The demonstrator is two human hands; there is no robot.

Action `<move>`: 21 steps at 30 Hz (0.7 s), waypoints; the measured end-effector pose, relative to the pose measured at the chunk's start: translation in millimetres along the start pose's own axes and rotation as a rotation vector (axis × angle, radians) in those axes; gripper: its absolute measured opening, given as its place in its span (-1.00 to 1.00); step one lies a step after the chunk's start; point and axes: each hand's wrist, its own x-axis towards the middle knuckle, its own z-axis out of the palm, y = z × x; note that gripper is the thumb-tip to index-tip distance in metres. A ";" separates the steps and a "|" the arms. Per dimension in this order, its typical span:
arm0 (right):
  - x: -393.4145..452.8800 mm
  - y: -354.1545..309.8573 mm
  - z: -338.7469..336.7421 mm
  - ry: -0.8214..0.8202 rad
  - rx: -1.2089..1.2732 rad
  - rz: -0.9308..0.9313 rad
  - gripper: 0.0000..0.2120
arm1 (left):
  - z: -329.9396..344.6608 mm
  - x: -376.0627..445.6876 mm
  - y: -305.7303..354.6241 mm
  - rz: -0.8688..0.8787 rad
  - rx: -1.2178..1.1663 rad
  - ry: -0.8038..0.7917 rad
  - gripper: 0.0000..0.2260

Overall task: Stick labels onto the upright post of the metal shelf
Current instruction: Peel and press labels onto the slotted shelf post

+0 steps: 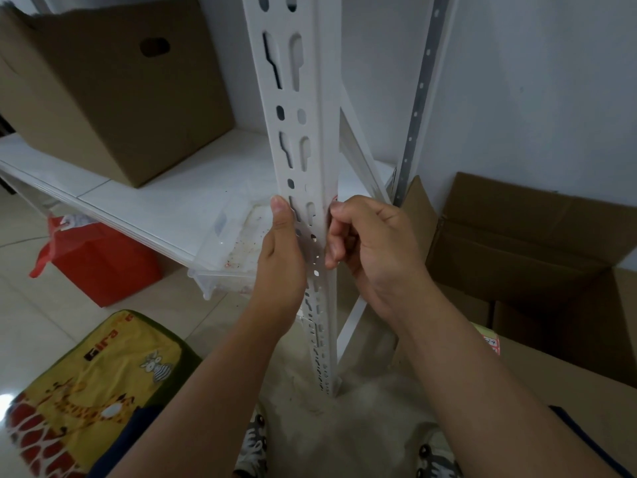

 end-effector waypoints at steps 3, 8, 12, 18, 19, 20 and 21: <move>0.1 -1.3 1.3 0.007 0.009 0.011 -0.65 | -0.6 0.8 -1.7 -0.008 -0.010 0.020 -0.43; -0.9 -4.6 3.4 0.016 0.017 0.035 -0.64 | 1.9 1.6 -4.3 -0.029 -0.019 0.056 -0.48; -2.9 -7.9 5.0 0.028 0.017 0.051 -0.64 | 3.4 1.0 -4.5 -0.028 -0.010 0.069 -0.52; -3.0 -5.9 9.6 0.062 0.029 0.075 -0.62 | 5.7 -0.1 -2.6 -0.029 -0.022 0.059 -0.41; -3.2 -5.8 9.7 0.063 0.020 0.080 -0.63 | 5.4 -0.2 -2.6 -0.034 -0.021 0.058 -0.43; -3.2 -6.1 9.5 0.061 0.019 0.085 -0.64 | 4.8 -0.7 -2.3 -0.037 -0.018 0.051 -0.43; -3.3 -6.6 9.2 0.058 0.026 0.091 -0.65 | 4.1 -0.7 -3.0 -0.041 -0.014 0.045 -0.42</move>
